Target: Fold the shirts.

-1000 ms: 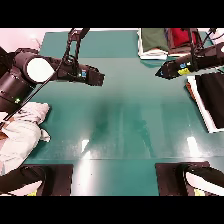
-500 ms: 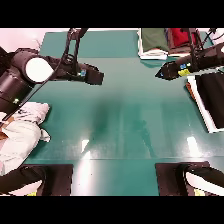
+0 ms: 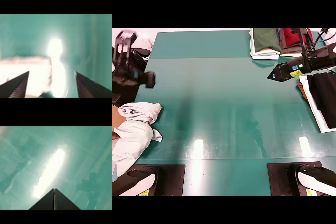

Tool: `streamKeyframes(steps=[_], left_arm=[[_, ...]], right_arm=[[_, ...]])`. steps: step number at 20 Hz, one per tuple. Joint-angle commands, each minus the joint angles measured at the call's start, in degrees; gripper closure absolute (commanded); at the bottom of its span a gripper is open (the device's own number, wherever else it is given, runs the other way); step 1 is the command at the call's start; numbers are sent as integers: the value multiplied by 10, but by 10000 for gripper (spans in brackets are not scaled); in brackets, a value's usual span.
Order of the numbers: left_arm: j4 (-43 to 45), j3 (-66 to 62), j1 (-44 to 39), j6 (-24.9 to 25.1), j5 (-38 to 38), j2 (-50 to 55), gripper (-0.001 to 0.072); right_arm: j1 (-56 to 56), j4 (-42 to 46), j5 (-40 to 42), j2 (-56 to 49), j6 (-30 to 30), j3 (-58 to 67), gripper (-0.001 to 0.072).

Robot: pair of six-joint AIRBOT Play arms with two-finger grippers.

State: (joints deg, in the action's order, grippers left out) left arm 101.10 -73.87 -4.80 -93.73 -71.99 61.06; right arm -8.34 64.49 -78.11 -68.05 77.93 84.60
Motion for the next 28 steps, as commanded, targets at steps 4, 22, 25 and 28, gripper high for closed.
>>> streamKeyframes(steps=[4, 22, 25, 28], left_arm=[[20, 217, 134, -14, 113, 0, 44], [-58, -99, 0, 21, 135, -137, 688], [-56, -155, -126, 32, 128, -135, 689], [-56, -155, -242, 34, 123, -93, 689]], right_arm=[[0, 0, -1, 0, 0, 0, 696], [2, 1, 5, 1, 0, 155, 697], [16, 2, 6, 1, 0, 229, 697], [46, 1, 4, 1, 1, 277, 697]])
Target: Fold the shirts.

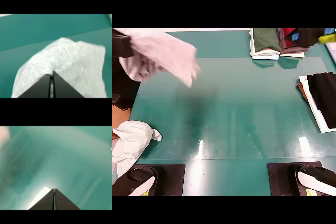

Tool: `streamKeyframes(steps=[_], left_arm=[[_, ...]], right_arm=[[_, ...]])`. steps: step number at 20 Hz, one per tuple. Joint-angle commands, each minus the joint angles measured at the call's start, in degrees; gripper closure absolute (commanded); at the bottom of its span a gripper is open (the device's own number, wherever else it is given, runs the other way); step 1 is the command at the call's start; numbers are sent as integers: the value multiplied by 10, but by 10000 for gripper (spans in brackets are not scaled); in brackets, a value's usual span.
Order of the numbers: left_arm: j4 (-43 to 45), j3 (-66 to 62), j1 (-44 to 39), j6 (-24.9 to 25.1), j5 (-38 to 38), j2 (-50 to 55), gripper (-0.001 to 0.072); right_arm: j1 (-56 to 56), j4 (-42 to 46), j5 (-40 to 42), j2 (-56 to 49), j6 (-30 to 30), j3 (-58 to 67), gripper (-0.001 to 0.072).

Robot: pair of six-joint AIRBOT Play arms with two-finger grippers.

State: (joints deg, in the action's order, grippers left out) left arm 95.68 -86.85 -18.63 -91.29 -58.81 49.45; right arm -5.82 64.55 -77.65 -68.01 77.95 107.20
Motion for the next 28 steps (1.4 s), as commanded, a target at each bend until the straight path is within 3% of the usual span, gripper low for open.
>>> streamKeyframes(steps=[1, 5, 6, 7, 8, 10, 13, 17, 22, 28], left_arm=[[-3, -25, -139, 18, -11, 51, 689], [-23, -25, -271, 50, 20, 201, 684], [-38, -25, -291, 61, 41, 233, 556], [-51, -26, -299, 61, 60, 256, 244], [-57, -31, -295, 53, 60, 267, 202], [-56, -49, -248, 33, 23, 263, 202], [-69, -45, -107, -3, -47, 253, 202], [-240, 101, 34, -1, -2, 253, 202], [-358, 283, 35, 26, 120, 281, 201], [-406, 286, -20, 30, 173, 355, 226]], right_arm=[[33, 0, -6, 0, 1, 63, 697], [66, -1, -15, 0, 17, 82, 697], [66, -1, -20, 0, 17, 81, 697], [66, -1, -26, 0, 17, 80, 697], [66, 0, -29, 0, 17, 80, 697], [66, 0, -30, 0, 17, 80, 697], [66, -1, -32, 0, 17, 80, 697], [66, -1, -40, 0, 17, 80, 697], [66, -1, -40, -1, 17, 80, 697], [66, 0, -56, -1, 17, 80, 697]])
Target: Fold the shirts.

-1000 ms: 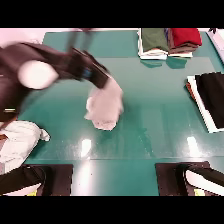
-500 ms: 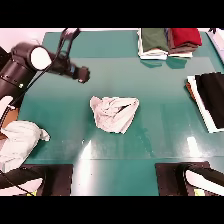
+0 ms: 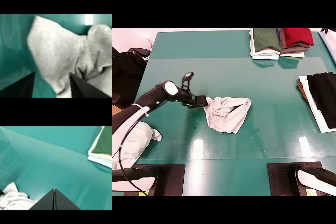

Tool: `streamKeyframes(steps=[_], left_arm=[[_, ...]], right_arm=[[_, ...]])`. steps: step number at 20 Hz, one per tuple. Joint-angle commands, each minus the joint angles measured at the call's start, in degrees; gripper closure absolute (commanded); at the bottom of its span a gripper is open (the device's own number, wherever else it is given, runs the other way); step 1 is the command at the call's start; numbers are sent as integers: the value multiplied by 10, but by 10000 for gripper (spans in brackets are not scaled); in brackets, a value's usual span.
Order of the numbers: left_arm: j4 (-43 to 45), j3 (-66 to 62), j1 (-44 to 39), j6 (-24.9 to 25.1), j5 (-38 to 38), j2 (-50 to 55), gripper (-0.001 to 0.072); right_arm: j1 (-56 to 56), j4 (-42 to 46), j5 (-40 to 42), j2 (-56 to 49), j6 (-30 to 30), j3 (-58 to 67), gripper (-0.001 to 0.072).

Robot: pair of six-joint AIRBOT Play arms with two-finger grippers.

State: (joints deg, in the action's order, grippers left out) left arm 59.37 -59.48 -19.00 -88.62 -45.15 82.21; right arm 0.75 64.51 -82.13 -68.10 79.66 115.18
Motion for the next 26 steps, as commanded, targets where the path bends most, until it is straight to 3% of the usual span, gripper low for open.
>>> streamKeyframes(steps=[1, 2, 3, 5, 9, 10, 11, 12, 15, 18, 22, 26], left_arm=[[-47, 11, -17, 4, 40, 28, 332], [-45, 2, -16, 5, 38, 27, 534], [-43, -13, -10, 6, 28, 26, 683], [-40, -47, 6, 10, 10, 12, 685], [-19, -94, 28, 43, -3, -39, 686], [-13, -95, 27, 51, -3, -49, 685], [-10, -94, 27, 51, -4, -53, 686], [-10, -94, 27, 51, -5, -54, 686], [-6, -94, 27, 51, -12, -54, 685], [-6, -94, 27, 51, -13, -54, 685], [-6, -94, 28, 51, -24, -54, 685], [-6, -94, 27, 51, -24, -54, 685]], right_arm=[[0, 0, -18, 0, 0, 0, 697], [1, 2, -31, -1, 0, 0, 697], [2, 2, -38, 1, 0, -12, 697], [14, 0, -42, 20, 0, -83, 697], [42, -3, -15, 69, 1, -350, 694], [41, -12, 9, 78, 1, -433, 582], [37, -33, 39, 82, 1, -509, 317], [28, -64, 77, 80, 0, -583, 227], [-36, -178, 208, 45, -20, -737, 227], [-126, -294, 311, -24, -58, -769, 230], [-211, -302, 386, -114, -58, -703, 264], [-233, -300, 389, -176, -58, -638, 302]])
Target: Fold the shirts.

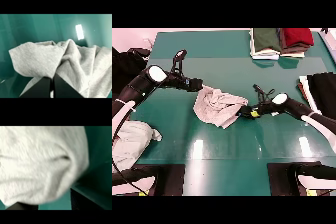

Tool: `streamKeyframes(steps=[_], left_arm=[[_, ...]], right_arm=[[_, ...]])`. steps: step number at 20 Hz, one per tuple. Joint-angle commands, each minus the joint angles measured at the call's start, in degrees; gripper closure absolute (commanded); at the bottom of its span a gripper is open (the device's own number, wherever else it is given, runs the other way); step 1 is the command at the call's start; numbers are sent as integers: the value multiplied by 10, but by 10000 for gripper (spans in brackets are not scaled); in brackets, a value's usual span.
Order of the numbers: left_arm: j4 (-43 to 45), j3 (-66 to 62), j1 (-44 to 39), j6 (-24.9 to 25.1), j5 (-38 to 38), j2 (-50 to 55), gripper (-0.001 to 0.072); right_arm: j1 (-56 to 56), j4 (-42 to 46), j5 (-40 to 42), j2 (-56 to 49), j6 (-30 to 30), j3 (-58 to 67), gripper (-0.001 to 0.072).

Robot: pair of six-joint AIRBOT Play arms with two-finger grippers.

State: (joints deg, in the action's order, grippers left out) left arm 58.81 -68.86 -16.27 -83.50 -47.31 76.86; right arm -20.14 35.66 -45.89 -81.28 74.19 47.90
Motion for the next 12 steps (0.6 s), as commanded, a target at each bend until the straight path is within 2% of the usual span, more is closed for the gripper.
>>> streamKeyframes(steps=[1, 2, 3, 6, 9, 12], left_arm=[[0, -1, 0, 0, -3, 0, 685], [0, -1, 0, 0, -3, 0, 685], [0, -1, 0, 0, -2, -2, 685], [9, -12, 13, 0, 0, -39, 686], [28, -57, 47, 0, -3, -121, 686], [42, -111, 59, 16, -2, -212, 686]], right_arm=[[-24, -11, 26, -52, -3, 43, 449], [-24, -9, 27, -54, -4, 48, 626], [-21, 4, 28, -51, -3, 50, 698], [7, 81, 10, 3, -2, 50, 698], [80, 161, -38, 110, -2, 50, 698], [171, 188, -84, 219, -2, 63, 698]])
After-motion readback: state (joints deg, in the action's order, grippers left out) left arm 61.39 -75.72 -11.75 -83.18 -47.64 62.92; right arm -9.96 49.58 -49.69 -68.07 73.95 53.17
